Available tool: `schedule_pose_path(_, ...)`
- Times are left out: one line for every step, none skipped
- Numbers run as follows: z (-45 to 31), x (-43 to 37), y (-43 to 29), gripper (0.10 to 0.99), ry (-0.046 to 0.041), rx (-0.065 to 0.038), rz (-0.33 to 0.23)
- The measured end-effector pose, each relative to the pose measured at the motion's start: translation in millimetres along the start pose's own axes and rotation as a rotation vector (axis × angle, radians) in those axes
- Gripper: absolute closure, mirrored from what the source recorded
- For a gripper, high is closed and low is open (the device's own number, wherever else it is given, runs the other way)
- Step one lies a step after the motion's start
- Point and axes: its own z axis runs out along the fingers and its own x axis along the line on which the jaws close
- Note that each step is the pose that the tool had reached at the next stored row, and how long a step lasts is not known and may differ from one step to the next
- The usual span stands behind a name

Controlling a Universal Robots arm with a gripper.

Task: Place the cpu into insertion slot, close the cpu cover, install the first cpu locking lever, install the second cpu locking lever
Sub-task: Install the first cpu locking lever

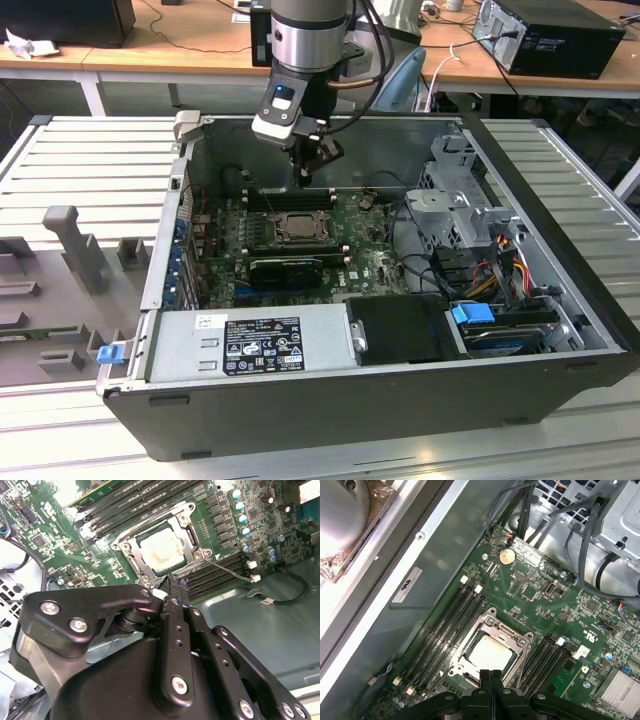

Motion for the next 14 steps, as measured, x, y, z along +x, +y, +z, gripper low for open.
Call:
schedule_pose_path(0.0,0.0,0.0,0.98,0.0002,0.0,-0.005)
schedule_pose_path(0.0,0.0,0.0,0.98,0.0004,0.0,-0.009)
schedule_pose_path(0.0,0.0,0.0,0.98,0.0007,0.001,-0.018)
schedule_pose_path(0.0,0.0,0.0,0.98,0.0009,0.001,-0.025)
schedule_pose_path(0.0,0.0,0.0,0.98,0.0013,0.001,-0.037)
schedule_pose_path(0.0,0.0,0.0,0.98,0.0015,0.002,-0.045)
schedule_pose_path(0.0,0.0,0.0,0.98,0.0017,0.002,-0.048)
schedule_pose_path(0.0,0.0,0.0,0.98,0.0019,0.002,-0.055)
schedule_pose_path(0.0,0.0,0.0,0.98,0.002,0.002,-0.059)
schedule_pose_path(0.0,0.0,0.0,0.98,0.0021,0.002,-0.064)
schedule_pose_path(0.0,0.0,0.0,0.98,0.0022,0.002,-0.069)
schedule_pose_path(0.0,0.0,0.0,0.98,0.0023,0.003,-0.074)
schedule_pose_path(0.0,0.0,0.0,0.98,0.0025,0.003,-0.082)
schedule_pose_path(0.0,0.0,0.0,0.98,0.0026,0.003,-0.089)
